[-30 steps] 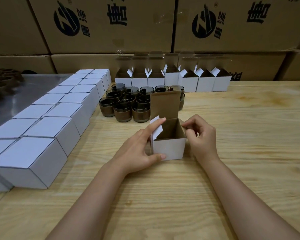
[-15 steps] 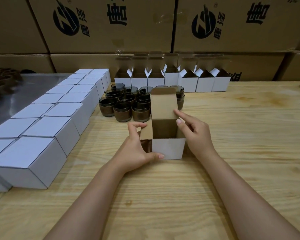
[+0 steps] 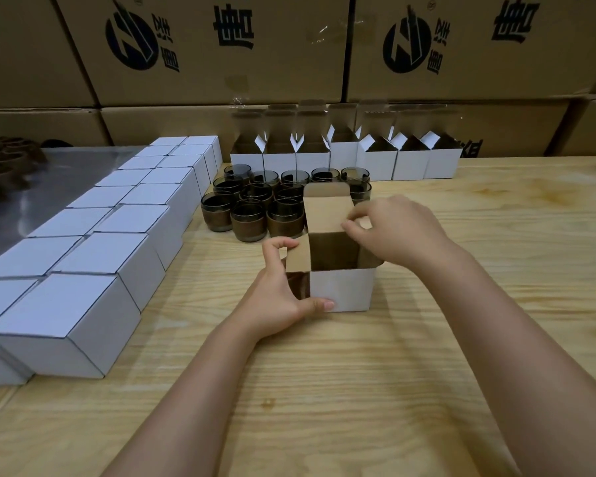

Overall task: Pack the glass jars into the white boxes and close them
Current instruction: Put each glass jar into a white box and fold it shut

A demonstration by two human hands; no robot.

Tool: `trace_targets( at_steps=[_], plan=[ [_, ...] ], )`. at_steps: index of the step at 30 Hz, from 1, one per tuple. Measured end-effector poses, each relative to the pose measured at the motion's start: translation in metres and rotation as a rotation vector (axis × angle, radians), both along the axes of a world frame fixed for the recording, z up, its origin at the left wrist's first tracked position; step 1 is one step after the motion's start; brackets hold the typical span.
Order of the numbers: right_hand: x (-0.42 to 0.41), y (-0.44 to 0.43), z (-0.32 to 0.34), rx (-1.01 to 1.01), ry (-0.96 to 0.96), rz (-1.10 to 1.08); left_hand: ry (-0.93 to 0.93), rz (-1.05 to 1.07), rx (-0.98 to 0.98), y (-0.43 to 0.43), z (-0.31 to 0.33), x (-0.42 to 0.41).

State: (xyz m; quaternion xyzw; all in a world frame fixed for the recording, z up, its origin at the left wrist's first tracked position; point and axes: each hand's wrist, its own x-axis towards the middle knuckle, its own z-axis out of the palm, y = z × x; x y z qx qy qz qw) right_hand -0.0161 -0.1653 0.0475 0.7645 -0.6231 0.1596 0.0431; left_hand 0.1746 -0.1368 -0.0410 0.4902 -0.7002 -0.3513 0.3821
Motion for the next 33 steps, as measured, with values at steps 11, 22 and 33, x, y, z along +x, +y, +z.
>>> trace_targets(
  at_steps=[11, 22, 33],
  plan=[
    [0.082, -0.067, 0.009, 0.197, -0.018, 0.135, -0.022, -0.003, 0.009, 0.001, 0.003, -0.001],
    [0.092, -0.092, 0.000, 0.326, 0.114, 0.055, -0.003, -0.021, -0.050, -0.002, 0.000, -0.002],
    [0.071, -0.083, 0.028, 0.473, -0.558, 0.188, -0.013, 0.008, -0.034, -0.003, -0.002, -0.001]
  ],
)
